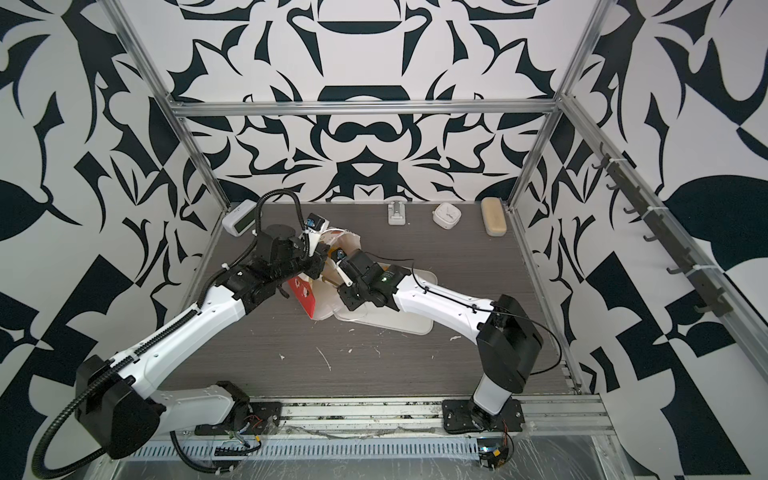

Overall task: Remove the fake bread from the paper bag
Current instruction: 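Push the right gripper's tongs deep into the bag and pinch a pale yellow pastry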

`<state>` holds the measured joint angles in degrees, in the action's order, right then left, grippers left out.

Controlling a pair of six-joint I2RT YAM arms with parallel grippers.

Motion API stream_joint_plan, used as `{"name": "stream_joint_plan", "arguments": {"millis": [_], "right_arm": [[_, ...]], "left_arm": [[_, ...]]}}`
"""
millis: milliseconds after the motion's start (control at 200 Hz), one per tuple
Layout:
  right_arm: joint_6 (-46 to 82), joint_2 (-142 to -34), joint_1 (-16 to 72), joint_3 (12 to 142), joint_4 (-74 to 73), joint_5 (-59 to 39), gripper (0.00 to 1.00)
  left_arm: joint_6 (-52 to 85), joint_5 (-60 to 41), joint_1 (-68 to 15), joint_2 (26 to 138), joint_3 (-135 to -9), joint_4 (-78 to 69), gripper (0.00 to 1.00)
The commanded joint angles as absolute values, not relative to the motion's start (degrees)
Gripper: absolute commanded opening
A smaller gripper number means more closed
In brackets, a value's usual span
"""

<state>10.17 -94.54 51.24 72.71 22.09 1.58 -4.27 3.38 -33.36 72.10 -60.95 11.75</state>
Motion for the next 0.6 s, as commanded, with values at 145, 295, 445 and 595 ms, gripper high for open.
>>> {"name": "stream_joint_plan", "arguments": {"millis": [145, 295, 445, 595], "right_arm": [[9.5, -91.2, 51.4, 70.6, 14.1, 1.0, 0.44], [10.8, -91.2, 51.4, 70.8, 15.0, 1.4, 0.44], [14.1, -88.0, 51.3, 68.2, 15.3, 2.3, 0.42], [17.4, -83.8, 51.3, 65.7, 14.5, 0.7, 0.41]], "left_arm": [[-3.0, 0.5, -32.3, 72.1, -62.0, 11.2, 0.00], [-2.9, 0.1, -31.8, 72.2, -62.6, 11.9, 0.00], [-3.1, 0.0, -31.7, 72.6, -63.2, 12.7, 0.00], [-3.3, -0.4, -31.7, 72.6, -63.3, 13.0, 0.00]]}}
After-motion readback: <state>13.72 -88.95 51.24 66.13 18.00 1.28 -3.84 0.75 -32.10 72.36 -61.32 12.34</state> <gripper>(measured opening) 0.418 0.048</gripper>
